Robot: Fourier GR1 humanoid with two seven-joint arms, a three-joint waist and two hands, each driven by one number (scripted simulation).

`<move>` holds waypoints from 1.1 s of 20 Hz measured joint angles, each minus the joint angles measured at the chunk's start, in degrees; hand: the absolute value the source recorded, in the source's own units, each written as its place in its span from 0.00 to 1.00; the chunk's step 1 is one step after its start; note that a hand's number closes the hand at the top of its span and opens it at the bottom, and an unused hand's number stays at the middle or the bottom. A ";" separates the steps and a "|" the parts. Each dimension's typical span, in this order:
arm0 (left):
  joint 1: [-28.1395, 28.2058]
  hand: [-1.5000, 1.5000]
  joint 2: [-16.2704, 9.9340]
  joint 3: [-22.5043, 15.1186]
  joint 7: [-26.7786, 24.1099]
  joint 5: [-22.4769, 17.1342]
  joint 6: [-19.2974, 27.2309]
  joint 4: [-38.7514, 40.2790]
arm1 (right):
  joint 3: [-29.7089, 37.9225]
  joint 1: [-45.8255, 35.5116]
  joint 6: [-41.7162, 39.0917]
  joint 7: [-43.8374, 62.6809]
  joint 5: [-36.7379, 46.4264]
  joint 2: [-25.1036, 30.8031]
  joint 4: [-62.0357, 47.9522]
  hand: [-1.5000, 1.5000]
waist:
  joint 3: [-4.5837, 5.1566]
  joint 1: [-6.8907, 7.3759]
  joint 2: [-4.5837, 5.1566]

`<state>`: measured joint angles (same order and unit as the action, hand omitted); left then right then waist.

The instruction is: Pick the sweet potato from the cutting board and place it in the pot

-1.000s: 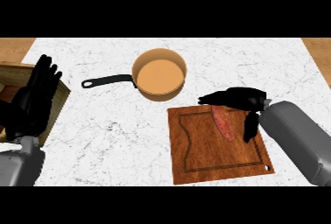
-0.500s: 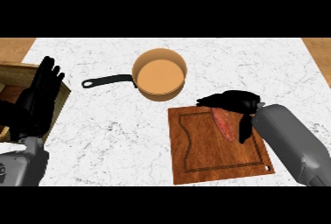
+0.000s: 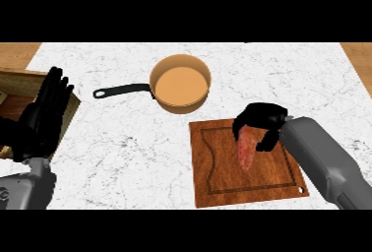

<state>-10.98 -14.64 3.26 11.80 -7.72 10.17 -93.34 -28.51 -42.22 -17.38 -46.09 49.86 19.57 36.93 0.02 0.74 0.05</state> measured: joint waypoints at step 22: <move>-3.16 0.50 1.95 -3.46 1.44 0.89 -2.14 1.80 | -3.08 -6.53 9.74 59.31 -13.43 -19.33 19.22 1.00 | 0.09 6.02 -1.20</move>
<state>-14.15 -12.69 -0.19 13.24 -6.83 8.03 -91.54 -31.59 -48.75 -7.65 13.22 36.42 0.24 56.15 0.11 6.76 -1.14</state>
